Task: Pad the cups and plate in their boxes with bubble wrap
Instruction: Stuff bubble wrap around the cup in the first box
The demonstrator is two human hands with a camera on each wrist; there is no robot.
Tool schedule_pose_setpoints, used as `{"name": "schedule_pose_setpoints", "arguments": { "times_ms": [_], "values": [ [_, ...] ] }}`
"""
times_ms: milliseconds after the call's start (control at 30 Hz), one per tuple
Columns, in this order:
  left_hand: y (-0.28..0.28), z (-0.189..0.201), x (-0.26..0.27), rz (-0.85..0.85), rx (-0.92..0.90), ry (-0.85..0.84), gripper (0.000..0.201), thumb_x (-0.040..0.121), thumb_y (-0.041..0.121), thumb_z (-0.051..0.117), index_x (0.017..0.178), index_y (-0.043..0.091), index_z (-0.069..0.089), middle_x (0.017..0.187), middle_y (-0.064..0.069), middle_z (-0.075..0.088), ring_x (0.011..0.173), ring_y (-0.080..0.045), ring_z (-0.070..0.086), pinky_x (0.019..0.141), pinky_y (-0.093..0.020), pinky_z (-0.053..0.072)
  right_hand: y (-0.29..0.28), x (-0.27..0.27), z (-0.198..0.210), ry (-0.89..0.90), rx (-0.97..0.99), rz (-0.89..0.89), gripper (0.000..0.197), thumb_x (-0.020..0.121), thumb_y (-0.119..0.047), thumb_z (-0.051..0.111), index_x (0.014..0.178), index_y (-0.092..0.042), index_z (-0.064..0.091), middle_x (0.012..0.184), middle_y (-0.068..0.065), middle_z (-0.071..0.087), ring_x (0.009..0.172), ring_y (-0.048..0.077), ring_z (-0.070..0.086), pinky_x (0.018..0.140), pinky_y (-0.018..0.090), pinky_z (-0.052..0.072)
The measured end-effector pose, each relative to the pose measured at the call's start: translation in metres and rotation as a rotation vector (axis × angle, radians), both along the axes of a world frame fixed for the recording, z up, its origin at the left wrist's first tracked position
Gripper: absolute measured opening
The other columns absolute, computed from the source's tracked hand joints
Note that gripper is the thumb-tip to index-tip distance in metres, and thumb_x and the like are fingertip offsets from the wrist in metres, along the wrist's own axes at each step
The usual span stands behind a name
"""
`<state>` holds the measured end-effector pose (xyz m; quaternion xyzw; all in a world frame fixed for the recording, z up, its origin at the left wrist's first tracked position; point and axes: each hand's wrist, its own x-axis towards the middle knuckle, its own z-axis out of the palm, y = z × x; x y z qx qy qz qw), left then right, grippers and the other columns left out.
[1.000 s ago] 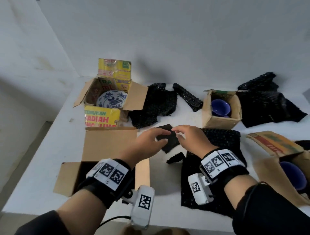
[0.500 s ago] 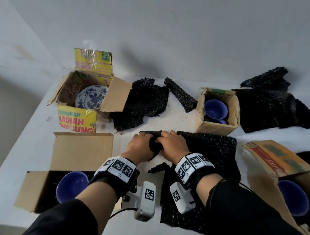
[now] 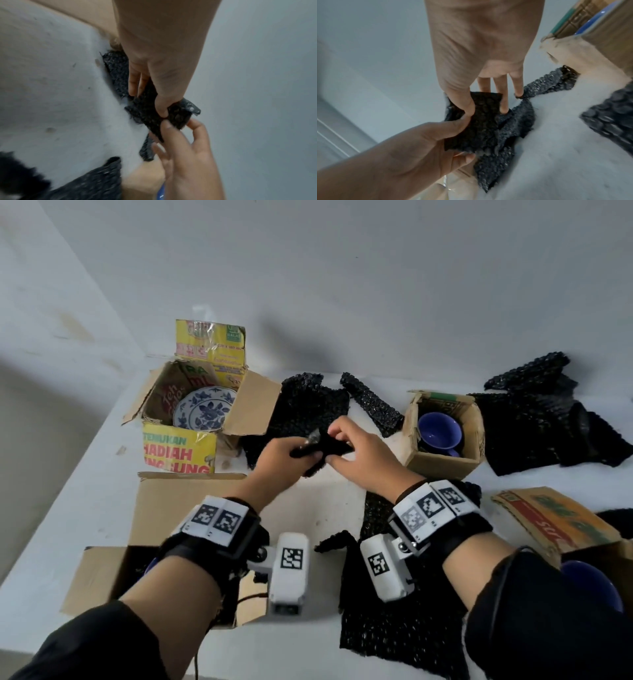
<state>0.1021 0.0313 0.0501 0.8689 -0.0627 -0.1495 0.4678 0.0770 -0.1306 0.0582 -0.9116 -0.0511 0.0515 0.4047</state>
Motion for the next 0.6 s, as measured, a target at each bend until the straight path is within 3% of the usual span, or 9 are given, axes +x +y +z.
{"name": "schedule_pose_setpoints", "arguments": {
  "times_ms": [67, 133, 233, 333, 400, 467, 533, 600],
  "values": [
    [0.017, 0.023, -0.003, 0.032, -0.174, 0.088, 0.010, 0.085, 0.012, 0.068, 0.094, 0.008, 0.065, 0.073, -0.005, 0.063, 0.062, -0.012, 0.056, 0.056, -0.020, 0.044, 0.010, -0.001, 0.013, -0.051, 0.096, 0.011, 0.027, 0.083, -0.010, 0.062, 0.101, -0.025, 0.049, 0.087, 0.000, 0.060, 0.077, 0.026, 0.062, 0.071, 0.043, 0.054],
    [0.041, 0.040, -0.006, 0.054, -0.292, 0.154, 0.021, 0.084, 0.009, 0.069, 0.102, 0.009, 0.059, 0.077, -0.006, 0.067, 0.063, -0.014, 0.062, 0.054, -0.020, 0.047, 0.026, -0.004, 0.021, -0.121, 0.158, 0.017, 0.026, 0.083, -0.003, 0.057, 0.096, -0.025, 0.053, 0.081, -0.002, 0.059, 0.064, 0.026, 0.061, 0.061, 0.042, 0.054],
    [0.084, 0.051, -0.015, 0.043, -0.251, 0.089, 0.016, 0.084, 0.004, 0.066, 0.086, 0.014, 0.055, 0.064, 0.003, 0.068, 0.058, -0.010, 0.062, 0.052, -0.021, 0.049, 0.059, -0.009, 0.030, -0.185, 0.214, 0.060, 0.023, 0.082, 0.004, 0.054, 0.087, -0.016, 0.063, 0.078, -0.004, 0.061, 0.055, 0.021, 0.055, 0.055, 0.037, 0.050],
    [0.130, 0.048, -0.027, 0.043, -0.120, 0.030, 0.023, 0.082, -0.007, 0.062, 0.078, 0.016, 0.059, 0.058, 0.010, 0.066, 0.056, -0.004, 0.057, 0.053, -0.021, 0.047, 0.096, -0.016, 0.028, -0.193, 0.195, 0.125, 0.030, 0.077, 0.006, 0.053, 0.082, -0.016, 0.072, 0.079, -0.001, 0.064, 0.062, 0.018, 0.058, 0.059, 0.033, 0.048],
    [0.157, 0.043, -0.038, 0.052, -0.038, 0.014, 0.028, 0.078, -0.010, 0.061, 0.077, 0.017, 0.063, 0.058, 0.011, 0.065, 0.053, -0.002, 0.054, 0.054, -0.020, 0.045, 0.120, -0.021, 0.022, -0.166, 0.171, 0.166, 0.030, 0.076, 0.006, 0.054, 0.081, -0.015, 0.075, 0.072, -0.011, 0.057, 0.063, 0.003, 0.055, 0.059, 0.014, 0.041],
    [0.180, 0.037, -0.051, 0.071, 0.037, -0.005, 0.025, 0.075, -0.005, 0.068, 0.074, 0.020, 0.066, 0.064, 0.009, 0.066, 0.057, -0.004, 0.056, 0.060, -0.020, 0.046, 0.144, -0.029, 0.018, -0.108, 0.148, 0.193, 0.030, 0.078, 0.005, 0.054, 0.084, -0.014, 0.076, 0.073, -0.017, 0.053, 0.063, -0.005, 0.051, 0.060, 0.005, 0.034],
    [0.201, 0.029, -0.063, 0.090, 0.100, -0.020, 0.022, 0.074, 0.005, 0.074, 0.071, 0.026, 0.068, 0.073, 0.005, 0.069, 0.066, -0.010, 0.059, 0.069, -0.023, 0.048, 0.164, -0.035, 0.012, -0.043, 0.107, 0.217, 0.029, 0.080, 0.003, 0.053, 0.089, -0.014, 0.075, 0.082, -0.010, 0.060, 0.070, -0.002, 0.050, 0.064, 0.003, 0.034],
    [0.221, 0.015, -0.072, 0.102, 0.148, -0.032, 0.023, 0.074, 0.013, 0.076, 0.069, 0.034, 0.068, 0.084, 0.004, 0.069, 0.079, -0.014, 0.061, 0.079, -0.030, 0.048, 0.183, -0.041, 0.007, 0.004, 0.083, 0.225, 0.029, 0.081, 0.001, 0.052, 0.091, -0.013, 0.075, 0.093, 0.000, 0.066, 0.082, 0.008, 0.056, 0.073, 0.008, 0.040]
  ]
}}
